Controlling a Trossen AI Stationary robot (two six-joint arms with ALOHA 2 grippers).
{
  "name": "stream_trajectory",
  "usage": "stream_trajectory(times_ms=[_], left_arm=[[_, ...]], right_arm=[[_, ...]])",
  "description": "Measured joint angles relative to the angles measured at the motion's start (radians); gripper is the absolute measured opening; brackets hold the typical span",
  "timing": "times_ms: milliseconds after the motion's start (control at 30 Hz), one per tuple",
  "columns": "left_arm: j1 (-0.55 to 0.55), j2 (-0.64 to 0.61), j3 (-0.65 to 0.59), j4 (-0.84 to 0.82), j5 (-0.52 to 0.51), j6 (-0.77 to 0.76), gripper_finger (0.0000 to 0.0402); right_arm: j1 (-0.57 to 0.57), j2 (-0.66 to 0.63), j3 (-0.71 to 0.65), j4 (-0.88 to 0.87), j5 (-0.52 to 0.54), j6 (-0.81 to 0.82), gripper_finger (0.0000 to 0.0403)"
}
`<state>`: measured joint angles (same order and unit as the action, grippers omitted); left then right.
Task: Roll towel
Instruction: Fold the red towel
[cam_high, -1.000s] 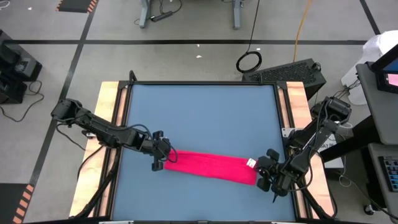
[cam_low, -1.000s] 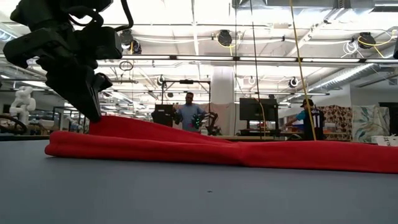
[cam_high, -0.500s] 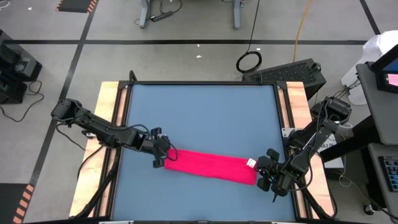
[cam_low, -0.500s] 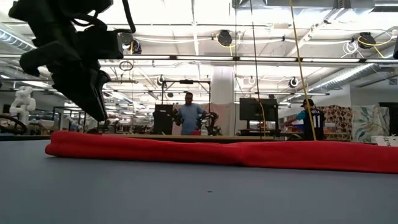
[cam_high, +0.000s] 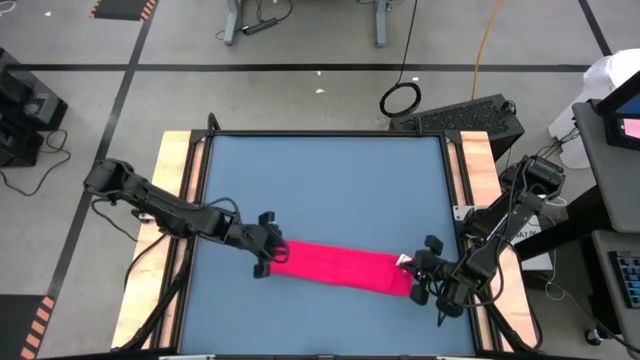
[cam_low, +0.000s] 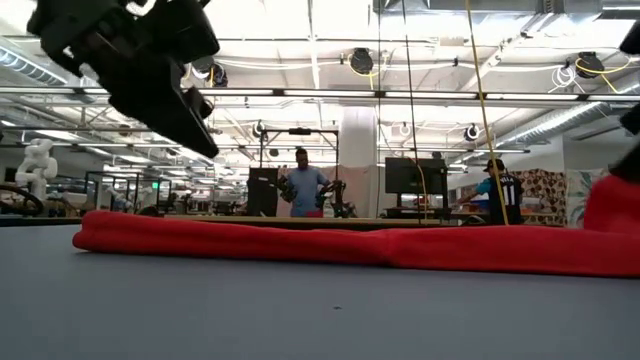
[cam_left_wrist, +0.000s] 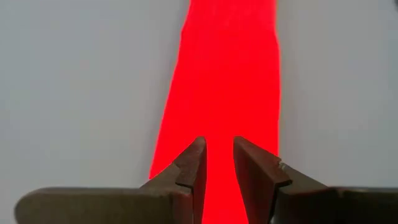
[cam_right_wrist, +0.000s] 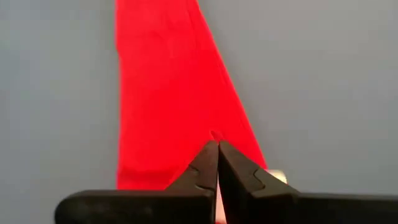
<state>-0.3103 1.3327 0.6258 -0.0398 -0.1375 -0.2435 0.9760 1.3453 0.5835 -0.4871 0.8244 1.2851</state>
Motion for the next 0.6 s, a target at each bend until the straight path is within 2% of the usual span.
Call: stream_trajectory(times_ms=[167, 233, 433, 533, 600], left_arm=[[-0.027, 0.073, -0.104, 0.301, 0.004, 0.015, 0.0086], [-0.033, 0.110, -0.136, 0.405, 0.006, 0.010, 0.0086], [-0.037, 0.249, -0.170, 0.441, -0.016, -0.039, 0.0086], [-0.036, 0.298, -0.172, 0.458, -0.047, -0.047, 0.0086], [-0.035, 0.318, -0.170, 0.473, -0.057, -0.056, 0.0086]], right_arm=[[0.001, 0.004, 0.000, 0.066, 0.097, -0.083, 0.0001], [0.000, 0.006, 0.000, 0.051, 0.096, -0.094, 0.0001], [-0.006, 0.009, 0.000, -0.082, -0.140, 0.061, 0.0002], [-0.005, 0.009, 0.000, -0.177, -0.153, 0.204, 0.0005], [-0.007, 0.009, 0.000, -0.210, -0.183, 0.238, 0.0015]])
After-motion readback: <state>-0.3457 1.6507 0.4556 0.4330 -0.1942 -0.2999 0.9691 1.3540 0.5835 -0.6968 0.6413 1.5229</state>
